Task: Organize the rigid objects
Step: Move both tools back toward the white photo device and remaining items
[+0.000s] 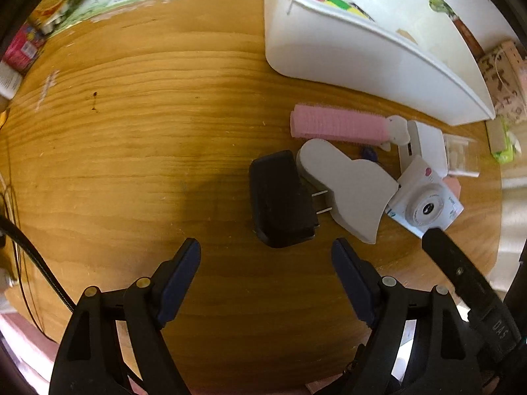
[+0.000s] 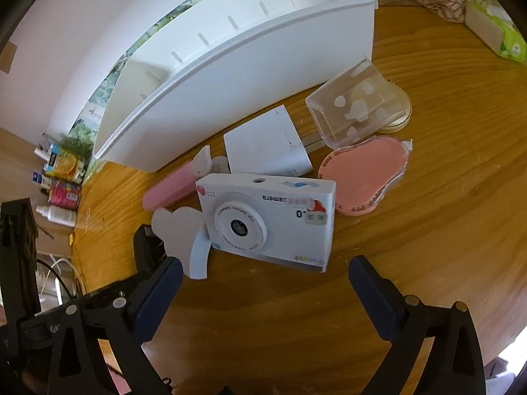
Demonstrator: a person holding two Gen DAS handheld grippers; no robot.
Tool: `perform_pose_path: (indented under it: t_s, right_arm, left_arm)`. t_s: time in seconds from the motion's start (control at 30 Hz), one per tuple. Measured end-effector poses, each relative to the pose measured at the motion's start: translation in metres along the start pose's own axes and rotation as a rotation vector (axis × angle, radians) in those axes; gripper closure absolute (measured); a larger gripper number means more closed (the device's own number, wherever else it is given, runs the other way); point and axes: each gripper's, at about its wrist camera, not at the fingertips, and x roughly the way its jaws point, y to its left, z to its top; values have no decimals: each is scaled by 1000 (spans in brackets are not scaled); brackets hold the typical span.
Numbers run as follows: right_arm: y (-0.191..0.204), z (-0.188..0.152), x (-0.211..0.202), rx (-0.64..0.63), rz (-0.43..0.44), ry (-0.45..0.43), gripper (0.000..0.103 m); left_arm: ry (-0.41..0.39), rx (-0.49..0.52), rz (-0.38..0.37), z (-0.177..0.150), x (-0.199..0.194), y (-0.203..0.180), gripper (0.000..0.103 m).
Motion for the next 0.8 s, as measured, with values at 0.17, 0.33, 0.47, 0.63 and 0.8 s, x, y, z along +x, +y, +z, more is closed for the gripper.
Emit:
perform_pose_path:
  t_s: [0.17, 0.33, 0.47, 0.63, 0.8]
  right_arm:
    - [7, 0, 8, 53, -30, -18, 1]
    - [6, 3, 17, 110, -63, -27, 1]
    - [8, 5, 24, 147, -76, -38, 1]
    - [13, 8, 29, 175, -116, -55, 1]
    - [20, 14, 37, 182, -174, -66, 1]
  left_arm:
    - [29, 34, -12, 11, 7, 4, 20]
    - [44, 58, -29, 27, 13, 10, 20]
    - [57, 96, -44, 34, 18, 8, 20]
    - [54, 129, -59, 41, 18, 9, 20]
    - [51, 167, -47, 50, 20, 3, 20]
